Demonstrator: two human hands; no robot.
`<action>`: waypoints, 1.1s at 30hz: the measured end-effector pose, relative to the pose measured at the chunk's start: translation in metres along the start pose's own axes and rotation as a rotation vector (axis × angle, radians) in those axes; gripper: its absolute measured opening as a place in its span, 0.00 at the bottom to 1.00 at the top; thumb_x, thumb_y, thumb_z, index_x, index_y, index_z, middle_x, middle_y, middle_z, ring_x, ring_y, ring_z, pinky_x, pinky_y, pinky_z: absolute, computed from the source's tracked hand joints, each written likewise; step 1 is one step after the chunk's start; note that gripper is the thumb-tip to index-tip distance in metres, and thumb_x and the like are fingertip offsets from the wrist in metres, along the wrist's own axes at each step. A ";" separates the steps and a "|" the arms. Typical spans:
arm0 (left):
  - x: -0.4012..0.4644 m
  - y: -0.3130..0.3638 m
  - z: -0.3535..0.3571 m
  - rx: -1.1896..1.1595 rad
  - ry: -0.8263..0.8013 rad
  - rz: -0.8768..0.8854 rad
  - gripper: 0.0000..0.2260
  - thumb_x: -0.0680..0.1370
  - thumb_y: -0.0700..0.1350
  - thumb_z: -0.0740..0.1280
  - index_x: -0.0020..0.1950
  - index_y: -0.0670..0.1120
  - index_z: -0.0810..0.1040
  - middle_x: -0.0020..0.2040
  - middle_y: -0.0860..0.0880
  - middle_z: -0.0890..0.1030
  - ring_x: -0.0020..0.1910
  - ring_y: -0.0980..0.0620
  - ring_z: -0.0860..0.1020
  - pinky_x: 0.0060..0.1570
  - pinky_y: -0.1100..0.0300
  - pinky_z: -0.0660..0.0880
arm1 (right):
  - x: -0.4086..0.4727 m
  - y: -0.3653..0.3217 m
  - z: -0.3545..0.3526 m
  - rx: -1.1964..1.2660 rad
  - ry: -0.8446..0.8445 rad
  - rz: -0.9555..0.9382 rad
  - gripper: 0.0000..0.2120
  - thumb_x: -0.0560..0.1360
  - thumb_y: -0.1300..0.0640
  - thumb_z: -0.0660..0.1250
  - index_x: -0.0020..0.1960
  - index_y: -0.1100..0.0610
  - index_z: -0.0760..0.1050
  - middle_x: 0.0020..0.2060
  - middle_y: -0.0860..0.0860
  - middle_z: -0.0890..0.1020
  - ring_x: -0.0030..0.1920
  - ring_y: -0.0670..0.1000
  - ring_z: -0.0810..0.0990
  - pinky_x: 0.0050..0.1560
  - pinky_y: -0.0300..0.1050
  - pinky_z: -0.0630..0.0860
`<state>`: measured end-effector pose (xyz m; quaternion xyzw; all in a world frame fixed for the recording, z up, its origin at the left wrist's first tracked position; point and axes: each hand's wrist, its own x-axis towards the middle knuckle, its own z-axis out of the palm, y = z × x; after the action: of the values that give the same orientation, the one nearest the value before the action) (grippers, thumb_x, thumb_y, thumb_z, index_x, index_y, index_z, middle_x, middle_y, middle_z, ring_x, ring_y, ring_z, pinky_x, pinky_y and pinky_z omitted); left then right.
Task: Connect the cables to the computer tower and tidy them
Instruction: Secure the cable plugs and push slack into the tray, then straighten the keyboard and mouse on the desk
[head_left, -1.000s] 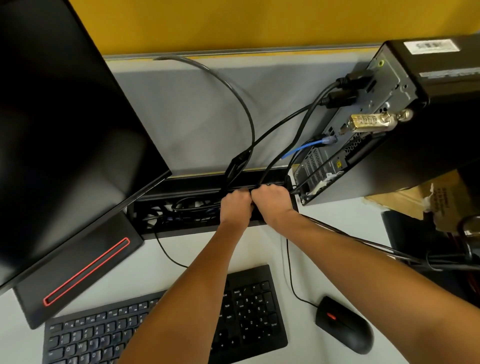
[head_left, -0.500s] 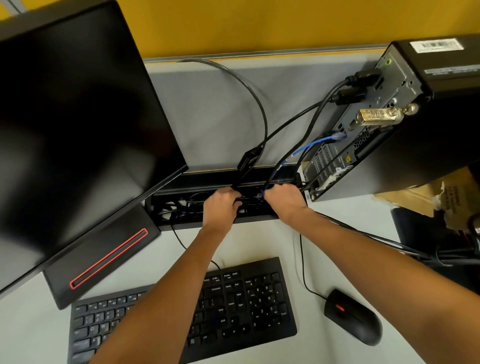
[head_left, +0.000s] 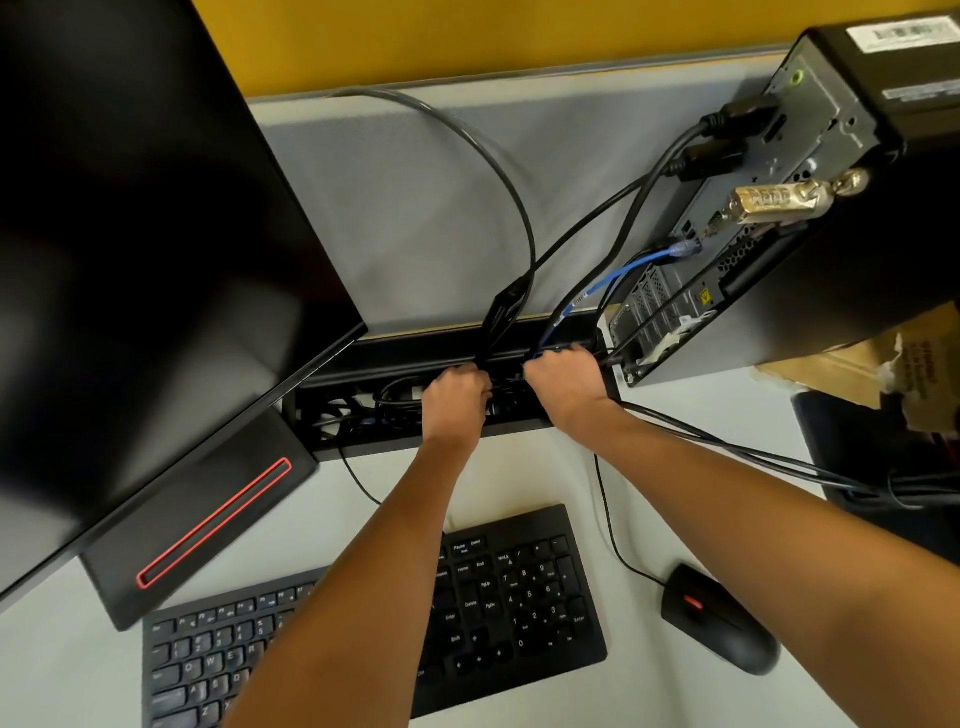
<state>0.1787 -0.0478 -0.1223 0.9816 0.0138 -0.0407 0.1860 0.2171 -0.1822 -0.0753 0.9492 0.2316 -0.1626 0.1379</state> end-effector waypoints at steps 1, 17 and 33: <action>0.000 -0.001 -0.001 -0.023 -0.016 -0.005 0.09 0.80 0.43 0.63 0.55 0.44 0.81 0.53 0.47 0.81 0.51 0.48 0.79 0.45 0.59 0.73 | -0.001 -0.001 0.000 0.002 -0.013 0.002 0.15 0.73 0.67 0.65 0.57 0.55 0.77 0.48 0.53 0.83 0.51 0.55 0.82 0.55 0.47 0.72; -0.023 -0.097 -0.073 0.020 -0.128 -0.195 0.12 0.77 0.43 0.67 0.60 0.46 0.80 0.58 0.45 0.79 0.55 0.43 0.78 0.56 0.49 0.76 | -0.011 -0.078 -0.049 0.213 0.016 -0.057 0.17 0.72 0.74 0.64 0.59 0.62 0.74 0.55 0.58 0.78 0.57 0.60 0.79 0.50 0.51 0.75; -0.027 -0.094 -0.049 -0.150 -0.163 -0.379 0.12 0.76 0.49 0.69 0.44 0.39 0.81 0.42 0.43 0.80 0.43 0.44 0.80 0.43 0.53 0.78 | 0.005 -0.100 -0.024 0.256 0.006 0.018 0.15 0.74 0.73 0.60 0.58 0.62 0.75 0.54 0.59 0.79 0.56 0.62 0.79 0.51 0.52 0.76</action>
<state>0.1516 0.0572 -0.1089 0.9384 0.1858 -0.1532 0.2479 0.1790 -0.0865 -0.0738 0.9615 0.2008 -0.1868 0.0163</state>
